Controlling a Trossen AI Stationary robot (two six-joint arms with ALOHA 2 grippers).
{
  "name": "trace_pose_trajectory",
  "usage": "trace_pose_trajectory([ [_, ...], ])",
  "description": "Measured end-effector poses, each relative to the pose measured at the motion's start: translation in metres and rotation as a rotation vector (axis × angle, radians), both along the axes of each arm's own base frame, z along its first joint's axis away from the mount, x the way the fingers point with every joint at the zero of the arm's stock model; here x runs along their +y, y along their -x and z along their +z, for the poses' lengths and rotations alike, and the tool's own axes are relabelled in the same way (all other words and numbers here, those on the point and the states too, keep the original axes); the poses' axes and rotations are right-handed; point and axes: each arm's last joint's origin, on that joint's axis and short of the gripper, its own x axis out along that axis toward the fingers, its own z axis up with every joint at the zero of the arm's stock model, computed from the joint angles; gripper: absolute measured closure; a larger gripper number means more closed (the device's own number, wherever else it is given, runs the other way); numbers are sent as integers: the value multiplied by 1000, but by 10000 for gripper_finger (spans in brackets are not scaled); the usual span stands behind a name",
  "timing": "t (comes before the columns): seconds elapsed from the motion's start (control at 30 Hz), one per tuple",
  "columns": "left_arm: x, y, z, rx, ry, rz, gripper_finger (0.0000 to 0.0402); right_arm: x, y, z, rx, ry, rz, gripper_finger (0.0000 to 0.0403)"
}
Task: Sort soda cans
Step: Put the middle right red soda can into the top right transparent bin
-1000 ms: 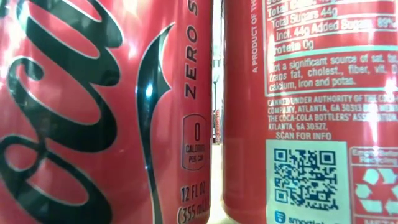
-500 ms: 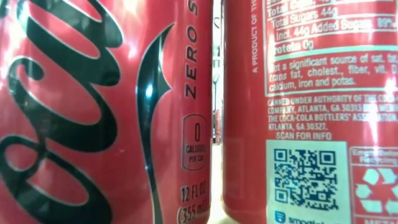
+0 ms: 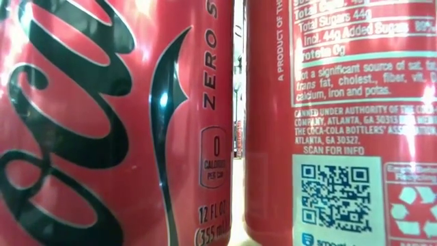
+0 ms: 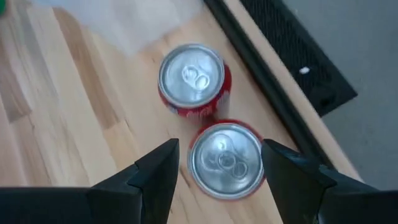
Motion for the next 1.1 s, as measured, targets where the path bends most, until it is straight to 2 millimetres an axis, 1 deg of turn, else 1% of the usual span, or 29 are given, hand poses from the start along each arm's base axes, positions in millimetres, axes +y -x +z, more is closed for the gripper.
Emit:
trace_pose_trajectory([
  [0.17, -2, -1, 0, 3, 4, -7, 79, 1, -7, -5, -12, 11, 16, 152],
  [0.4, -2, -1, 0, 3, 5, -5, 79, 1, -6, -6, 1, 12, 31, 152],
  [0.5, -2, -1, 0, 3, 6, -4, 79, 5, -7, -6, 3, -6, 63, 152],
  [0.57, -2, -1, 0, 3, 5, -4, 79, 11, -6, 1, 1, 7, 88, 152],
  [0.6, -2, -1, 0, 3, 5, -5, 79, 14, -5, 8, -12, 20, 97, 152],
  [0.67, -1, -1, 0, 3, 2, -7, 79, 20, -1, 27, -64, 60, 107, 152],
  [0.77, -1, -1, 0, -2, -5, -10, 79, 33, 10, 63, -149, 132, 127, 152],
  [0.83, -1, -2, 1, -12, -10, -9, 79, 46, 22, 88, -204, 173, 137, 152],
  [0.9, 0, -3, 1, -21, -11, -7, 79, 61, 38, 116, -265, 215, 151, 152],
  [0.97, 0, -3, 2, -26, -15, -8, 79, 79, 59, 143, -310, 243, 163, 152],
  [1.03, 0, -4, 2, -37, -23, -9, 79, 96, 81, 166, -363, 273, 167, 152],
  [1.1, 0, -6, 4, -57, -31, -17, 79, 112, 104, 184, -401, 284, 160, 152],
])
